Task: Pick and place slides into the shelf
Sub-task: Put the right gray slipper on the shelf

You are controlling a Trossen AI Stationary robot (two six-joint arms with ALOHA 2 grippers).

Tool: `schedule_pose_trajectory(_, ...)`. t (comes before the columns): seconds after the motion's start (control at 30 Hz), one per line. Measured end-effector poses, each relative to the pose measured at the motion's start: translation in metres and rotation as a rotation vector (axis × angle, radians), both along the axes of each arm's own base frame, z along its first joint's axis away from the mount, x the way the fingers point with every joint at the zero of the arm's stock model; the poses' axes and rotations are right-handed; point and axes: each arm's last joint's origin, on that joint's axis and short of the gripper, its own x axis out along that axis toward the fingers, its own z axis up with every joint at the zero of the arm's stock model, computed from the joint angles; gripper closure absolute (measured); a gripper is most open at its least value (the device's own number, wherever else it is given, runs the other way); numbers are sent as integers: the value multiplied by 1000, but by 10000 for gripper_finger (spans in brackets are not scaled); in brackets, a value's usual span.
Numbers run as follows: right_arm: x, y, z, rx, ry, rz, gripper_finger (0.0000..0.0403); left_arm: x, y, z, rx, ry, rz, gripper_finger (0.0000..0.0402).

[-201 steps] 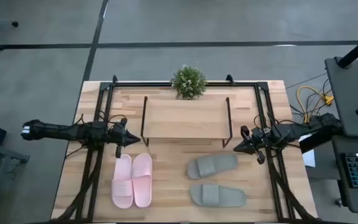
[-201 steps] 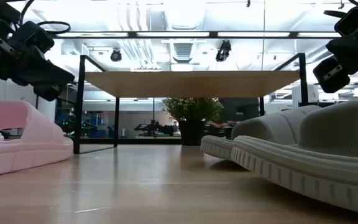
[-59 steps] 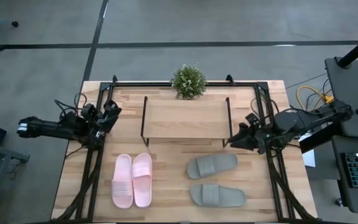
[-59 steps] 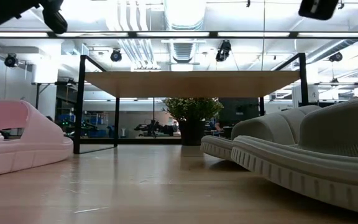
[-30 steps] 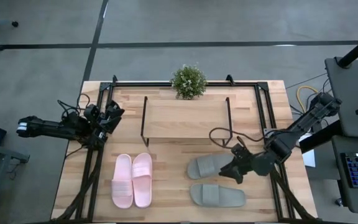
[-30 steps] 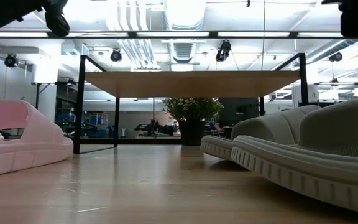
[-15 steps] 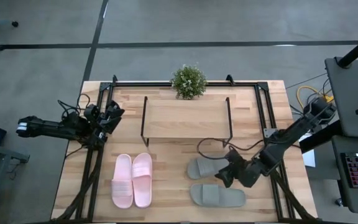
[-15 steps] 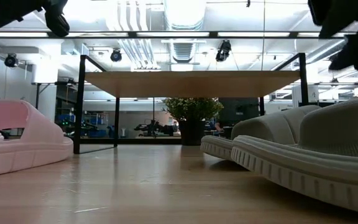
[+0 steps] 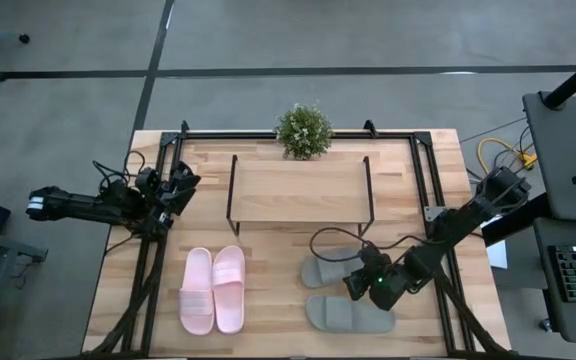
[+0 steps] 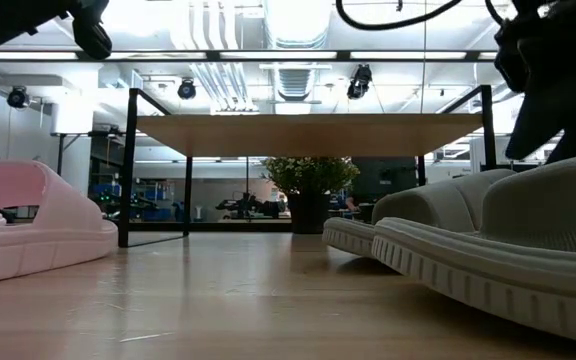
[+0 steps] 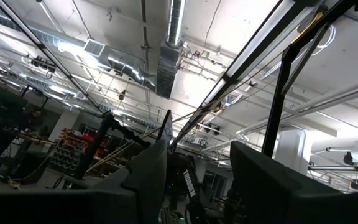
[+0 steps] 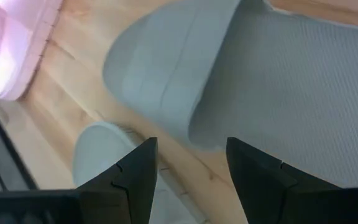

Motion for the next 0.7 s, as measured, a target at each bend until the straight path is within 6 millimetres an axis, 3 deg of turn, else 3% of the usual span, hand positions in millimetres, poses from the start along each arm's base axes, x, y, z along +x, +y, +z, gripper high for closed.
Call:
schedule_pose_trajectory(0.37, 4, 0, -9, -85, -38, -51, 220, 0, 0, 0, 0, 0, 0, 237)
schedule_pose_trajectory(0.7, 9, 3, -14, -39, -61, -92, 220, 0, 0, 0, 0, 1, 0, 237)
